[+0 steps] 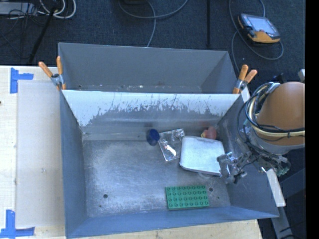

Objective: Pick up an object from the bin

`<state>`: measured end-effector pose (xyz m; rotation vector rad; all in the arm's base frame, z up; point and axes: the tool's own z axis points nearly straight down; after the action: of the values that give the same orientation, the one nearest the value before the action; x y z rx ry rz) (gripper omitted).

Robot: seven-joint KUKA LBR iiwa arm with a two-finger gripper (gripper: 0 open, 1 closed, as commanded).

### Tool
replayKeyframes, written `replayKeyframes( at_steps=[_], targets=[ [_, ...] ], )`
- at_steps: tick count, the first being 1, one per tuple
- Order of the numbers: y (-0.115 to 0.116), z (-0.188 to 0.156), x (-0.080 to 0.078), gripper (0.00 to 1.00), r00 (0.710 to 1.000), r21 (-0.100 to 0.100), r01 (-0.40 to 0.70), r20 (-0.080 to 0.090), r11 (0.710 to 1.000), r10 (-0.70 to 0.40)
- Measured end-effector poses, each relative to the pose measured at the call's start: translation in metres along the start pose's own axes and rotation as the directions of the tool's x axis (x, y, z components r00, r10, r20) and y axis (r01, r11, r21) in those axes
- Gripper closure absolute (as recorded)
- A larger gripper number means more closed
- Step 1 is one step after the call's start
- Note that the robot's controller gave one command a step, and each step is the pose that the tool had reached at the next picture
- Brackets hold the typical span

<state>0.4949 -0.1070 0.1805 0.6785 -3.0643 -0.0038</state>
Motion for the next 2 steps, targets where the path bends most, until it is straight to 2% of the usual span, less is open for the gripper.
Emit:
replayKeyframes(
  at_steps=[1, 2],
  targets=[
    [-0.001, 0.000, 0.000, 0.00, 1.000, 0.000, -0.004, 0.001, 1.000, 0.004],
    [-0.015, 0.057, -0.035, 0.00, 0.996, 0.000, -0.092, 0.001, 0.996, 0.092]
  ],
)
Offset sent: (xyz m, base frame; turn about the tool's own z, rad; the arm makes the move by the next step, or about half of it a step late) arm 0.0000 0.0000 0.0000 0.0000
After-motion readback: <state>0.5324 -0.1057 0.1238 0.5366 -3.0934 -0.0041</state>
